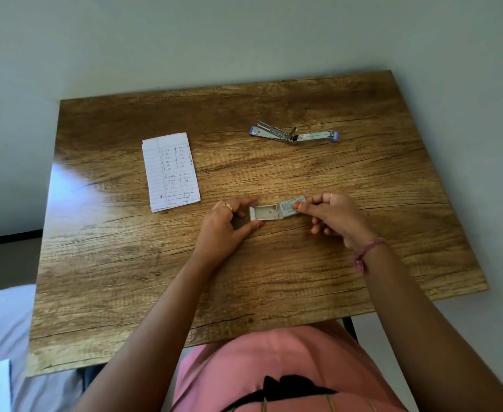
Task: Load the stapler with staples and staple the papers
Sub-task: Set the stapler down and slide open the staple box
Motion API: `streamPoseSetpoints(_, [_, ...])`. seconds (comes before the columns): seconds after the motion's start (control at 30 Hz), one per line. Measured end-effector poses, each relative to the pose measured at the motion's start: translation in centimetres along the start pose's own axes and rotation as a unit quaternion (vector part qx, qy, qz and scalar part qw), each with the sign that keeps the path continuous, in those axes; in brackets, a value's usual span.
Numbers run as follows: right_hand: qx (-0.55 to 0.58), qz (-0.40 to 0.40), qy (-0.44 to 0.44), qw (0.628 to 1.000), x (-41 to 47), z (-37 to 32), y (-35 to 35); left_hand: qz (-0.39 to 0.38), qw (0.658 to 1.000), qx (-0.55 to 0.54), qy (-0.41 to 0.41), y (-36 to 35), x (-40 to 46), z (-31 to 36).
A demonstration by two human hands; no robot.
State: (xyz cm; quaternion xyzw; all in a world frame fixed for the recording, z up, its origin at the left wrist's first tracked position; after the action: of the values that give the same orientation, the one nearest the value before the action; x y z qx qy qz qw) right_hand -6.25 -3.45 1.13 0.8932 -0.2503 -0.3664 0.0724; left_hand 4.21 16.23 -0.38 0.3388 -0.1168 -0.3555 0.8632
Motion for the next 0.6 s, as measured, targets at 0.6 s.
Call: streamPoseSetpoints(0.6, [-0.39, 0.088, 0.334, 0.854, -2.4, -1.7, -4.7, 0.039, 0.998, 0.024, -0.044, -0.6, -0.1, -0.1])
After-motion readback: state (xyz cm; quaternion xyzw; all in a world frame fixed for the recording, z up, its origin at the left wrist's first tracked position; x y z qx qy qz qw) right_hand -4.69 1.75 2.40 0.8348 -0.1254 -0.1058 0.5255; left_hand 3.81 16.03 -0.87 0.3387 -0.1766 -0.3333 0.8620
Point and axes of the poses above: each hand's wrist, its own x-axis towards the middle knuckle, its own y-axis out of the back of the hand, z = x × y, the point moved 3 cm from there along x, towards the middle knuckle, and after that the axes turned 1 degree about -z, right-handed, at the moved point
